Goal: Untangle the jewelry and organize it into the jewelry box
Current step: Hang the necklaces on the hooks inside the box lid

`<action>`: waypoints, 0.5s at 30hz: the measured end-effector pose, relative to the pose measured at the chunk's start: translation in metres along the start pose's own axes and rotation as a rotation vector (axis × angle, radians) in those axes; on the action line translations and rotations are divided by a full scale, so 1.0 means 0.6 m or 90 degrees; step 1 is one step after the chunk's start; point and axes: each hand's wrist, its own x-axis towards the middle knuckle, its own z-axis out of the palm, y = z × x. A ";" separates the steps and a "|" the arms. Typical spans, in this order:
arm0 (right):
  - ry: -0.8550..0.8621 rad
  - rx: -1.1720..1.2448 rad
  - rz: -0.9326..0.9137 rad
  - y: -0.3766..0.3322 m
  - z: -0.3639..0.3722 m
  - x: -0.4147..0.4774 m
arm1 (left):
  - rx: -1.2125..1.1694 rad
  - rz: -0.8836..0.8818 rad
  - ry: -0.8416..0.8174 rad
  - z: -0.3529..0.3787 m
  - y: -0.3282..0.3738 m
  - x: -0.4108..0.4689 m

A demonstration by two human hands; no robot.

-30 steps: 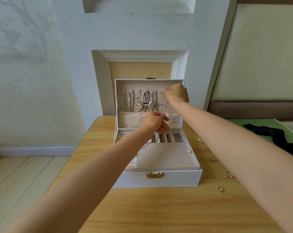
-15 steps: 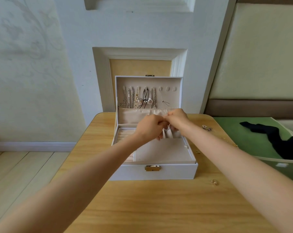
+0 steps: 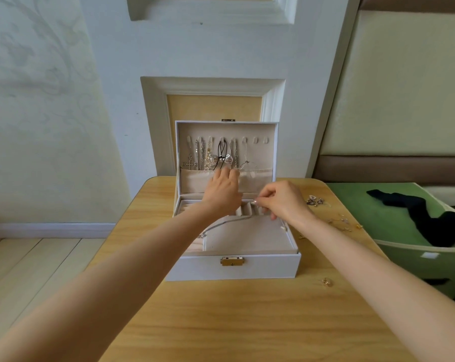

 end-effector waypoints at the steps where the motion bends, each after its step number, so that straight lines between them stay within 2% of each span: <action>1: -0.049 0.005 0.010 -0.004 -0.009 0.001 | 0.009 -0.019 -0.004 0.004 -0.002 0.002; 6: -0.313 0.047 0.069 -0.031 -0.062 0.018 | 0.022 -0.031 0.013 0.017 -0.013 0.003; 8: -0.358 0.083 0.064 -0.040 -0.072 0.027 | 0.013 -0.038 0.008 0.018 -0.016 0.005; 9: -0.337 0.123 0.055 -0.045 -0.073 0.035 | 0.015 -0.039 0.016 0.017 -0.018 0.006; 12: -0.181 0.285 0.029 -0.061 -0.074 0.065 | 0.059 -0.002 0.039 0.013 -0.027 0.008; 15: -0.116 0.346 0.016 -0.078 -0.076 0.095 | 0.076 0.018 0.015 0.011 -0.028 0.009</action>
